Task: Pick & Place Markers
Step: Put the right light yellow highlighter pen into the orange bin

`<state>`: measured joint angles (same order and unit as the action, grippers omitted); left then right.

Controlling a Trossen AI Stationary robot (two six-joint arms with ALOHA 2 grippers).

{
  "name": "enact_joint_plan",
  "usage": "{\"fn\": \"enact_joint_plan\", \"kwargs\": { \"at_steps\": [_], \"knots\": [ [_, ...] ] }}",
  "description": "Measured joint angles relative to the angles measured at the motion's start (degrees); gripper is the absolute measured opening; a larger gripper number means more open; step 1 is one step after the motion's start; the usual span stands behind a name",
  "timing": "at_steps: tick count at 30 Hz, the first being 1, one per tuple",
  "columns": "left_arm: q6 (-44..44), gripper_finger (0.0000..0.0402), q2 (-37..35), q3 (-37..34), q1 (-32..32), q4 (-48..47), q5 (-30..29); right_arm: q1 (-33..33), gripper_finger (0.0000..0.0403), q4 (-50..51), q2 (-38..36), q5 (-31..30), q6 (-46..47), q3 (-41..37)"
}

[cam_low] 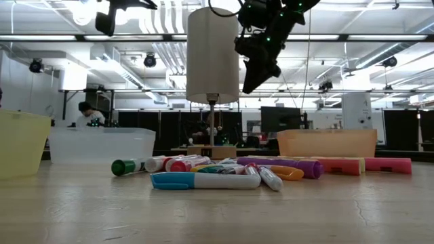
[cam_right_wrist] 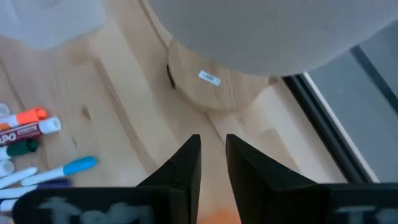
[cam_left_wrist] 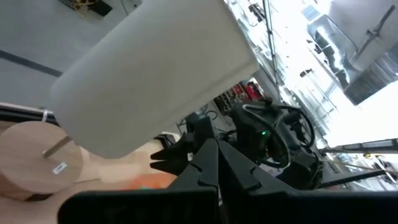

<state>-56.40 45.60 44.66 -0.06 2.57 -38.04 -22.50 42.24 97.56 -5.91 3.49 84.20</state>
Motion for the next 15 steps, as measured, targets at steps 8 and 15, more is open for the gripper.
{"fn": "enact_joint_plan", "kwargs": {
  "at_steps": [8, 15],
  "knots": [
    [-1.8, 0.0000, 2.5, 0.0, 0.1, 3.0, -1.6, 0.0, 0.0076, 1.4, 0.0, 0.2, -0.2, -0.1],
    [4.0, 0.0000, 2.5, 0.0, 0.3, 8.3, -1.6, 0.3, 0.0071, 5.6, 0.0, 15.5, 5.4, -0.1]
  ]
}}
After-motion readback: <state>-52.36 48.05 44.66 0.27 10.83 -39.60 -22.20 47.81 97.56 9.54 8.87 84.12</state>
